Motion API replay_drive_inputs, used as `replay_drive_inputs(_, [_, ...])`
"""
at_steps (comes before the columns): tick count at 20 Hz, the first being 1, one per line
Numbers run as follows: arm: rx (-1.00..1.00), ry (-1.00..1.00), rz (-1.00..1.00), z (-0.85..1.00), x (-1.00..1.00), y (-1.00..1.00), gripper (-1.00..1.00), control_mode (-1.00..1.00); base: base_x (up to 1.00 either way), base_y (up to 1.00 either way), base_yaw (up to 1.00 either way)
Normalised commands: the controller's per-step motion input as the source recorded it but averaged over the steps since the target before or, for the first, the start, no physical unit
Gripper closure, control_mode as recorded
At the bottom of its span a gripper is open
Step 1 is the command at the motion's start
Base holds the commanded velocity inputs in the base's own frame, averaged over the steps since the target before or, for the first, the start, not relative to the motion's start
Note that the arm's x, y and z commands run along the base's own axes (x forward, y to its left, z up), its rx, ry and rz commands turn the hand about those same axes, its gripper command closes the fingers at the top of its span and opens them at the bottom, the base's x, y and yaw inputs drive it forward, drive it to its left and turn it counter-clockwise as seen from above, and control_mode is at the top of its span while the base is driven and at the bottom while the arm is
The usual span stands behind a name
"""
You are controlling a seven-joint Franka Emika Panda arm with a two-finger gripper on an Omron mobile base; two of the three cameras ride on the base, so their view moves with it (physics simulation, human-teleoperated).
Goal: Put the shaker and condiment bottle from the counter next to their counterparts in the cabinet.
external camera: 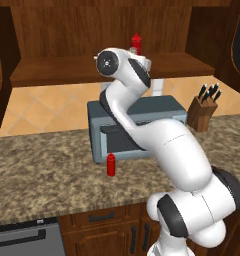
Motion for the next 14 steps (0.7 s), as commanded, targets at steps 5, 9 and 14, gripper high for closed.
replay_drive_inputs(5, [0.00,0.00,-0.05,-0.01,0.34,-0.06,1.00,-1.00,0.00,0.00,0.00])
replay_drive_inputs(9, [0.00,0.00,-0.08,0.00,0.29,-0.15,1.00,-1.00,0.00,0.00,0.00])
replay_drive_inputs(14, [0.00,0.00,-0.07,0.00,0.18,-0.02,1.00,-1.00,0.00,0.00,0.00])
